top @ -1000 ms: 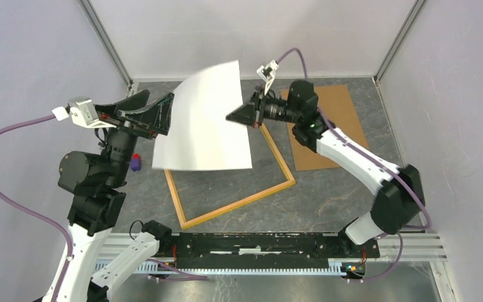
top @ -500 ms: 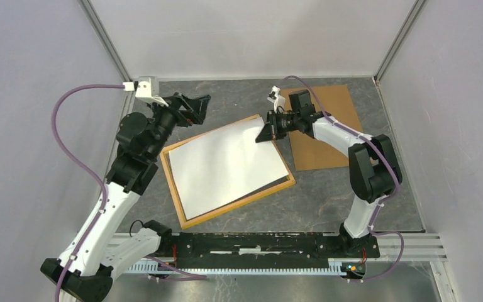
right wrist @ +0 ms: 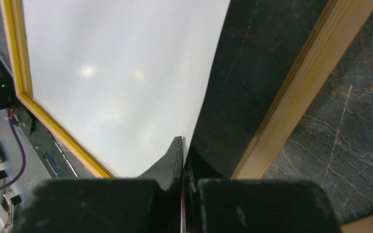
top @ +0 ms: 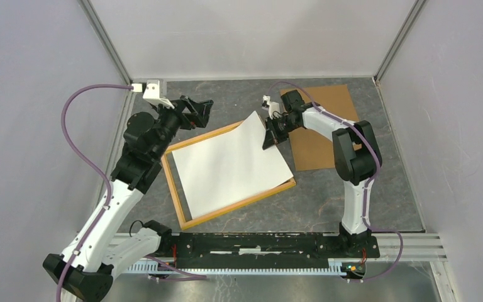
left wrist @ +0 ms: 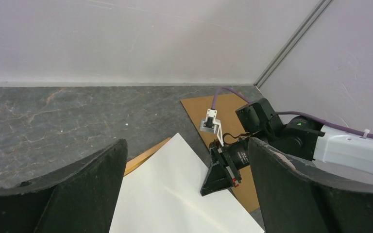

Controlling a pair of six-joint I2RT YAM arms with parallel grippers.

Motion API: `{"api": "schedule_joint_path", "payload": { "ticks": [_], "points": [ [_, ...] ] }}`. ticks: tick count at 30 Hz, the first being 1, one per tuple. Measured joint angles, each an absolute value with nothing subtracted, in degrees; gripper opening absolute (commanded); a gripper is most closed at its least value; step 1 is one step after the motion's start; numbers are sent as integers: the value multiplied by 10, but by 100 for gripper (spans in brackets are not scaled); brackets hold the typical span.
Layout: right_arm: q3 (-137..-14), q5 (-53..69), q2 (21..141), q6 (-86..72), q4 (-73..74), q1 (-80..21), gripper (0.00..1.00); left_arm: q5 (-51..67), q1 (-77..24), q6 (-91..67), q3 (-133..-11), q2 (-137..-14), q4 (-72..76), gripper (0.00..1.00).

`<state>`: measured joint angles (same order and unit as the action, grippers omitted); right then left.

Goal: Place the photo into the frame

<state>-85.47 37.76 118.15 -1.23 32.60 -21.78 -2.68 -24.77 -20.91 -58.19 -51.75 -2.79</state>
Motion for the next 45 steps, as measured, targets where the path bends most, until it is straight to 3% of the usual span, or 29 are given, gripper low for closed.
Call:
{"api": "schedule_joint_path", "payload": {
  "ticks": [20, 23, 27, 31, 38, 41, 45],
  "points": [
    [-811, 423, 1181, -120, 214, -254, 0, -13, -248, -209, -576, -526, -18, 99],
    [-811, 418, 1181, -126, 210, -258, 16, -13, -248, -209, -574, -522, -15, 100],
    [-811, 399, 1180, -129, 214, -258, 45, -13, -248, -209, -573, -518, -15, 100],
    [-823, 347, 1176, -111, 255, -260, 65, -13, -248, -209, -570, -513, -13, 100],
    [-879, 155, 1128, -50, 361, -265, 80, -11, -250, -209, -568, -502, -11, 100],
    [-866, 27, 1068, -24, 369, -267, 98, -12, -256, -209, -566, -494, -10, 99],
    [-655, -124, 872, 22, 239, -263, 98, -12, -270, -209, -565, -486, -6, 99]
  ]
}}
